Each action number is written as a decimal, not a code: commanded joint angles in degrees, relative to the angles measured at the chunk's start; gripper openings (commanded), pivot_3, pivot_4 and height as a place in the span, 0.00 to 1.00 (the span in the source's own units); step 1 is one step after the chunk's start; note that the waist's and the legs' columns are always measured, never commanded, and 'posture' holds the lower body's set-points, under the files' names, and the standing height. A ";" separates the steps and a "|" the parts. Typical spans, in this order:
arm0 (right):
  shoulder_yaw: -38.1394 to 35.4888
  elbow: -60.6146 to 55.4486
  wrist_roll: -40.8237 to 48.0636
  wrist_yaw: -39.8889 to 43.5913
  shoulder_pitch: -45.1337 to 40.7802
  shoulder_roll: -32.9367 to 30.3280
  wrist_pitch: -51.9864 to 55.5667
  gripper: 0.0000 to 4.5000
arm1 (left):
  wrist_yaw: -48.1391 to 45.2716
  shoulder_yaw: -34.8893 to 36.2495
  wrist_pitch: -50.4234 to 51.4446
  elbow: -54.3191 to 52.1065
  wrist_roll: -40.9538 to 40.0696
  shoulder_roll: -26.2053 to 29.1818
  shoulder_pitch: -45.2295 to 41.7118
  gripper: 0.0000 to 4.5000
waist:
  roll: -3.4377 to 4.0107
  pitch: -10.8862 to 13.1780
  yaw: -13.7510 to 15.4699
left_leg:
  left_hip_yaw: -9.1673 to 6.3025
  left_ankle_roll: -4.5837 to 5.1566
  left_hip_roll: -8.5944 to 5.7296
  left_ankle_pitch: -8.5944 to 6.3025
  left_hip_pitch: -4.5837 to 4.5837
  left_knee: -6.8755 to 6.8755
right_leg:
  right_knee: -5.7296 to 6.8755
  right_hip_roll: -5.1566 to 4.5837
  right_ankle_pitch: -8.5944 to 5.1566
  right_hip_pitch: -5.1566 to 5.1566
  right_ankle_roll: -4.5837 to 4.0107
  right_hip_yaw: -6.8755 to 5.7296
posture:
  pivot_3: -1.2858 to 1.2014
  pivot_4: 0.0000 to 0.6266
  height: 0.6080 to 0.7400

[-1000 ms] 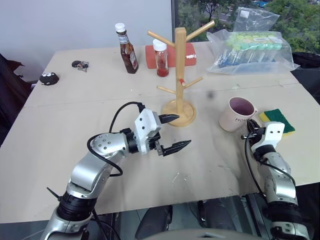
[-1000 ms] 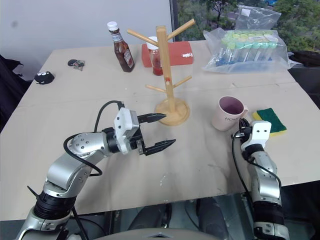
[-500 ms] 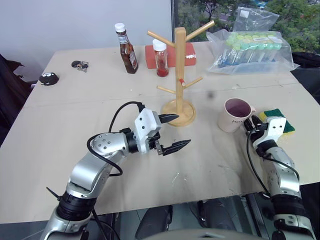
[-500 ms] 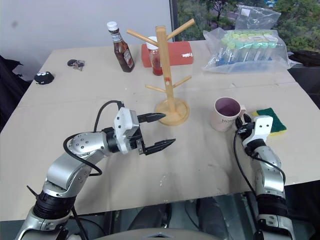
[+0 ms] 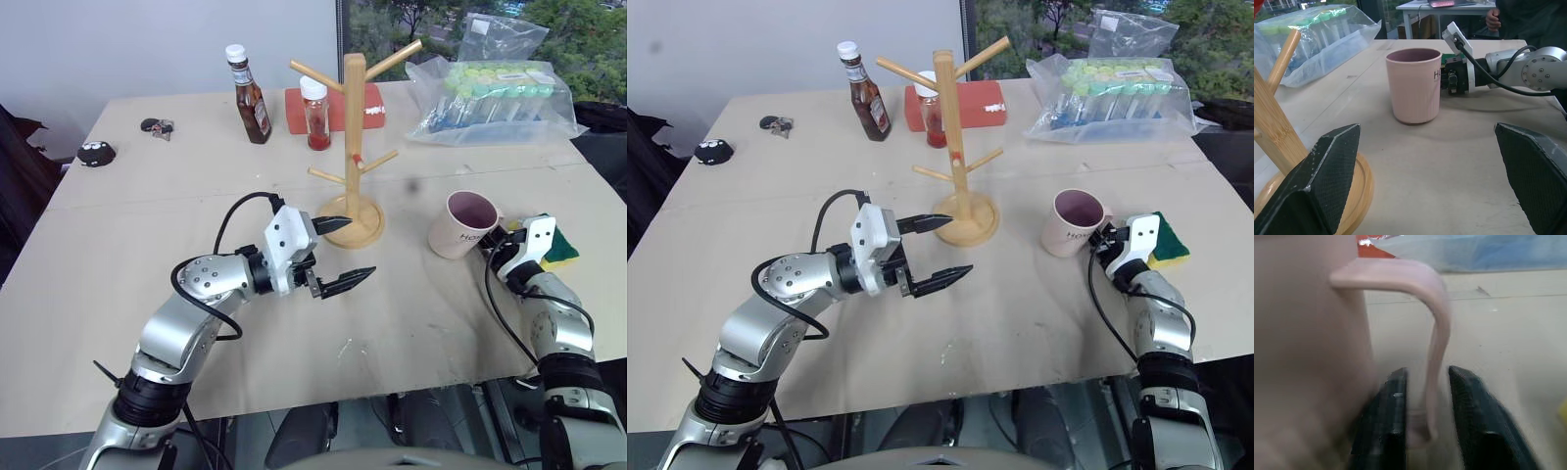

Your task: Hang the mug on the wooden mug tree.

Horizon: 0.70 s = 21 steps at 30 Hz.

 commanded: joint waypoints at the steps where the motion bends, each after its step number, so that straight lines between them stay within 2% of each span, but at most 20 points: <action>1: -0.98 -1.35 0.77 0.97 -0.50 -0.73 -0.59 0.01 | 1.58 1.84 -1.02 -1.16 -0.36 -1.28 -0.07 1.00 | 0.00 0.00 0.00 | 0.00 0.00 0.00 0.00 0.00 0.00 | 0.00 0.00 0.00 0.00 0.00 0.00 | 0.52 0.24 0.98; 7: 0.51 -7.62 0.15 3.03 0.43 -3.72 2.59 0.01 | 5.91 4.66 -3.23 -1.54 -2.36 -7.11 2.32 1.00 | 0.06 0.03 0.05 | 0.00 0.00 0.00 0.00 0.00 0.00 | 0.01 -0.01 0.00 -0.01 0.00 0.01 | 0.52 0.24 0.98; 10: 2.05 -15.21 1.17 4.76 1.45 -7.21 9.19 0.01 | 8.58 8.18 -5.04 -1.56 -6.10 -12.19 4.45 1.00 | 0.07 0.05 0.13 | 0.03 0.00 -0.01 0.00 -0.04 0.01 | -0.02 -0.04 0.01 -0.04 0.01 0.04 | 0.52 0.24 0.98; 13: 3.82 -25.92 1.65 6.38 2.20 -12.92 17.84 0.01 | 8.12 11.04 -8.29 -1.02 -8.08 -14.69 6.33 1.00 | 0.05 0.03 0.10 | 0.04 -0.01 0.00 0.01 -0.30 0.05 | 0.04 -0.07 0.01 -0.32 0.01 0.04 | 0.52 0.24 0.98; 17: 5.61 -37.70 3.18 7.29 0.57 -20.28 30.71 0.01 | 5.82 13.32 -10.83 -0.18 -10.44 -15.18 7.40 1.00 | 0.04 0.03 0.40 | 0.00 -0.02 0.01 0.01 -0.44 0.07 | 0.02 -0.06 0.02 -0.42 -0.01 -0.03 | 0.52 0.24 0.98; 21: 7.26 -47.07 7.20 6.78 -5.88 -25.52 44.42 0.01 | 2.42 14.56 -12.60 1.39 -12.09 -14.28 8.19 1.00 | 0.01 0.04 0.21 | 0.08 0.01 -0.01 0.00 -0.46 0.09 | -0.02 -0.10 0.03 -0.42 0.00 0.01 | 0.52 0.24 0.98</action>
